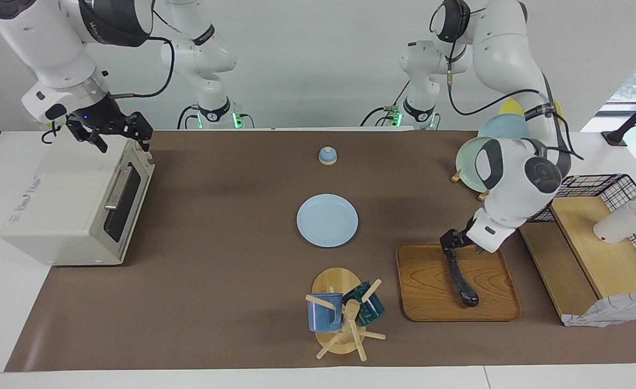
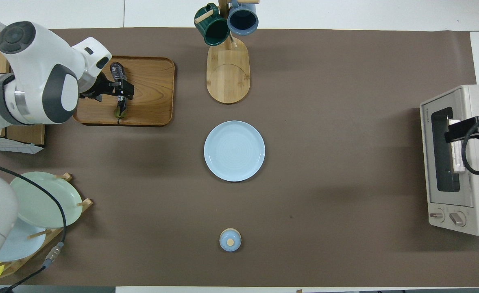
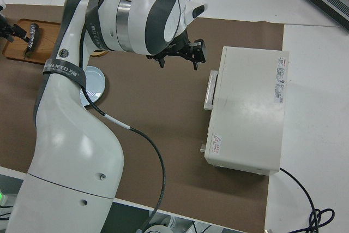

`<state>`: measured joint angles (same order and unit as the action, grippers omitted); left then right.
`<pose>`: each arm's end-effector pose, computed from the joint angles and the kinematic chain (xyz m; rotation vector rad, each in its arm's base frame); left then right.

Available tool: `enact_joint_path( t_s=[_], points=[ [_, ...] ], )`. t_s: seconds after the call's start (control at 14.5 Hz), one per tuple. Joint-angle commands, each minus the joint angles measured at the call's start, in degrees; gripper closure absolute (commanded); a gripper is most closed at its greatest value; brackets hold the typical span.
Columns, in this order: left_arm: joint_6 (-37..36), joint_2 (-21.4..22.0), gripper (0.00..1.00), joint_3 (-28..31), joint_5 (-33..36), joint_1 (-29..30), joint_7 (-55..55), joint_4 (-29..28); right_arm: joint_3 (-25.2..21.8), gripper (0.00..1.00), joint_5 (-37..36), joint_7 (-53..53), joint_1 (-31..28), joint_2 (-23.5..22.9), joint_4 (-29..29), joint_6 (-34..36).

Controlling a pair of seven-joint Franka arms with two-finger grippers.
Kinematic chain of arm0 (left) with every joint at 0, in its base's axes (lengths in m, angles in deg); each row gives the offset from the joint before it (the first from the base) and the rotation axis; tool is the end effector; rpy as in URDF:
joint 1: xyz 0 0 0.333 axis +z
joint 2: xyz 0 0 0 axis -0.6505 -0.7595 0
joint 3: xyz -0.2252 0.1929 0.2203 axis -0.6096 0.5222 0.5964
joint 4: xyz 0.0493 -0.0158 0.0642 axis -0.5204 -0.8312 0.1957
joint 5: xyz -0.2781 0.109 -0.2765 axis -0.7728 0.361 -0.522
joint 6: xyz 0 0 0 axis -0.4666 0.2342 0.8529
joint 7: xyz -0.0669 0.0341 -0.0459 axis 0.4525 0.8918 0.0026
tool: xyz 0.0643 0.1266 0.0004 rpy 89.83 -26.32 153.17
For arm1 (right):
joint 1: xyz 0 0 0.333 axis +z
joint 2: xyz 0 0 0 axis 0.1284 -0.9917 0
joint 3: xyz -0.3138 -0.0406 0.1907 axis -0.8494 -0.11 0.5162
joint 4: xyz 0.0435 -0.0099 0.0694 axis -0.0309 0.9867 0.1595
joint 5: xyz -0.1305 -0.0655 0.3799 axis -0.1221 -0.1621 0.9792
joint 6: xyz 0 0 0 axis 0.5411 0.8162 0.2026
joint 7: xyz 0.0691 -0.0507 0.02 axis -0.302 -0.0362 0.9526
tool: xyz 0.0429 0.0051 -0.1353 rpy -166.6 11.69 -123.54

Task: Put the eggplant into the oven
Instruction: 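Reach the left gripper to the purple eggplant on the tray and grasp it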

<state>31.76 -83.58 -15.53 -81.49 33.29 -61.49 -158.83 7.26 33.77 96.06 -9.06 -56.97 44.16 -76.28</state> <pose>0.7256 -0.1140 0.3463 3.0681 -0.0770 0.0065 0.5470 -0.0525 0.6155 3.1305 0.0256 -0.1224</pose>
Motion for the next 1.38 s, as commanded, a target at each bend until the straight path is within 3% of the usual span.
enact_joint_path(
  t_s=[0.0, 0.14, 0.21, 0.28, 0.34, 0.48, 0.62, 0.69, 0.76, 0.83, 1.03, 1.31],
  points=[
    [4.34, -2.42, 0.00, 0.71, 2.49, -0.62, 0.09, 1.51, 0.04, 0.00, 1.49, -0.61, -0.69, 1.03, 1.34, -0.76],
    [6.11, -2.16, 0.00, 0.71, 3.03, -1.23, 0.01, -0.70, 0.04, 0.00, 1.40, -0.17, -1.21, 1.29, 1.87, -0.94],
    [6.21, -2.15, 0.05, 0.71, 3.03, -1.41, 0.01, -0.88, 0.04, 0.13, 1.40, -0.43, -1.30, 1.64, 3.44, -2.33],
    [6.73, -1.89, 0.11, 0.71, 3.03, -1.68, 0.10, -1.83, 0.04, 0.71, 1.40, -0.17, -1.22, 1.73, 4.06, -3.91],
    [7.87, -1.72, 0.21, 0.80, 3.03, -2.20, 0.10, -2.80, 0.13, 1.00, 1.31, 0.61, -1.04, 1.99, 4.42, -3.84],
    [8.58, -1.45, 0.50, 0.80, 3.12, -2.29, 0.10, -3.77, 0.31, 1.00, 0.70, 0.89, -0.95, 2.78, 9.57, -8.73],
    [8.67, -1.27, 0.55, 0.80, 3.38, -2.29, 0.10, -3.95, 0.22, 1.00, -1.40, 1.06, -1.22, 6.03, 17.13, -15.06],
    [8.58, -1.27, 0.61, 0.80, 3.38, -2.38, 0.10, -4.04, 0.22, 1.00, -3.59, 1.41, -1.74, 6.21, 18.21, -15.26],
    [8.23, -1.27, 0.94, 0.89, 3.38, -2.29, 0.19, -3.95, 0.13, 1.00, -4.30, 2.37, -2.70, 6.04, 18.57, -15.44],
    [7.71, -1.27, 1.00, 0.89, 3.38, -2.03, 0.36, -3.43, 0.13, 1.00, -4.40, 3.25, -3.76, 5.95, 18.92, -15.88],
    [3.77, 1.52, 1.00, 0.54, 2.51, -2.29, -0.60, -2.46, 0.13, 1.00, -6.06, 3.70, -4.12, 5.60, 19.89, -16.32],
    [-7.91, 11.88, 1.00, 0.37, -4.43, -3.16, -6.90, -3.07, 0.13, 1.00, -7.04, 8.87, -7.01, 4.90, 23.39, -20.09]
  ],
)
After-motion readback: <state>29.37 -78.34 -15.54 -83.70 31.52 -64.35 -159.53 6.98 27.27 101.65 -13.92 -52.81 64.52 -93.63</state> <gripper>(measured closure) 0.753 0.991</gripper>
